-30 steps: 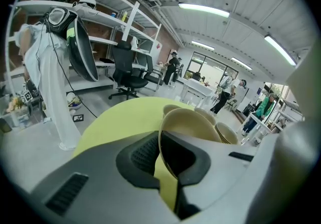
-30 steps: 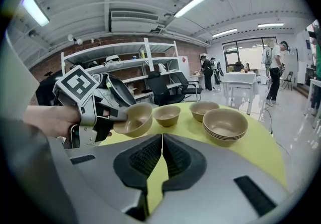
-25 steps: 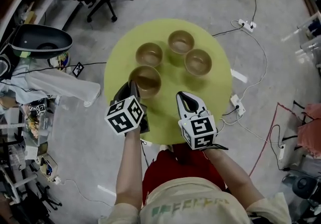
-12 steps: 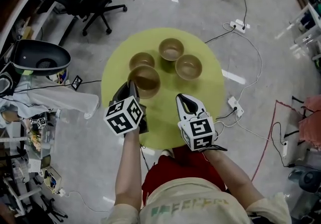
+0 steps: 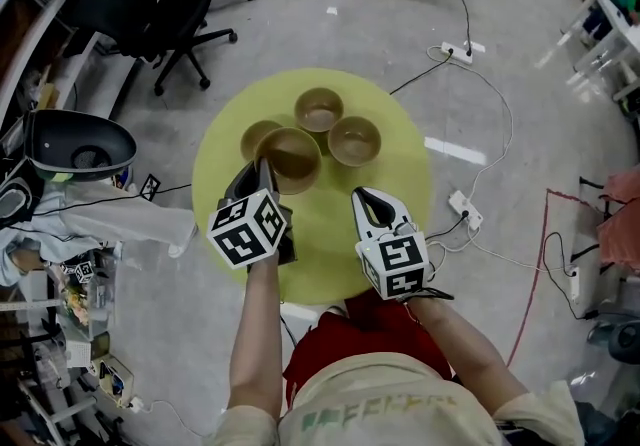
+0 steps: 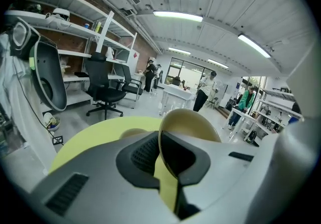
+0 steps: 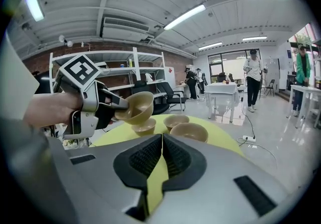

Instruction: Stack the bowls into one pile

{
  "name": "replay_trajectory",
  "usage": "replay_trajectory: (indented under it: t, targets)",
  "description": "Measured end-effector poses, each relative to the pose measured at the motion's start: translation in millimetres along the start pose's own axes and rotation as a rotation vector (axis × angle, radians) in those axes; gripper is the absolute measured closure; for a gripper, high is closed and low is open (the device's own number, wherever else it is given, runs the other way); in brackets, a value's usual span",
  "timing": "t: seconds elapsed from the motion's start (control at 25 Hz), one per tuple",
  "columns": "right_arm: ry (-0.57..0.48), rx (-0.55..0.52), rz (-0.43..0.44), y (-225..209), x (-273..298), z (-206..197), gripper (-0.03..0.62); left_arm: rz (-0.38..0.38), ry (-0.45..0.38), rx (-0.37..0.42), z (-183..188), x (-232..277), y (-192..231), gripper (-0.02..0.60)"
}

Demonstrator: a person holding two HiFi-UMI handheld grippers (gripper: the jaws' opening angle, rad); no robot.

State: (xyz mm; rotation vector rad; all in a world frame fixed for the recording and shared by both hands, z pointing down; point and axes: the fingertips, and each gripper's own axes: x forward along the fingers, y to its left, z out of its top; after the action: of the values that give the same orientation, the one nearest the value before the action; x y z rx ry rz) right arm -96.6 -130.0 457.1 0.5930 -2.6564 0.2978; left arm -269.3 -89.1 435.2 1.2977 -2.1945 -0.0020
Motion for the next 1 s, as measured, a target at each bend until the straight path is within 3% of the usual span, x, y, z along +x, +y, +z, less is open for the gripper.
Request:
replay_trajectory:
  t: [1.0]
  targets:
    - [-0.03, 0.076, -0.168, -61.7, -44.8, -2.9, 0.557, -0.159, 0.018, 0.152, 6.8, 28.3, -100.8, 0.551]
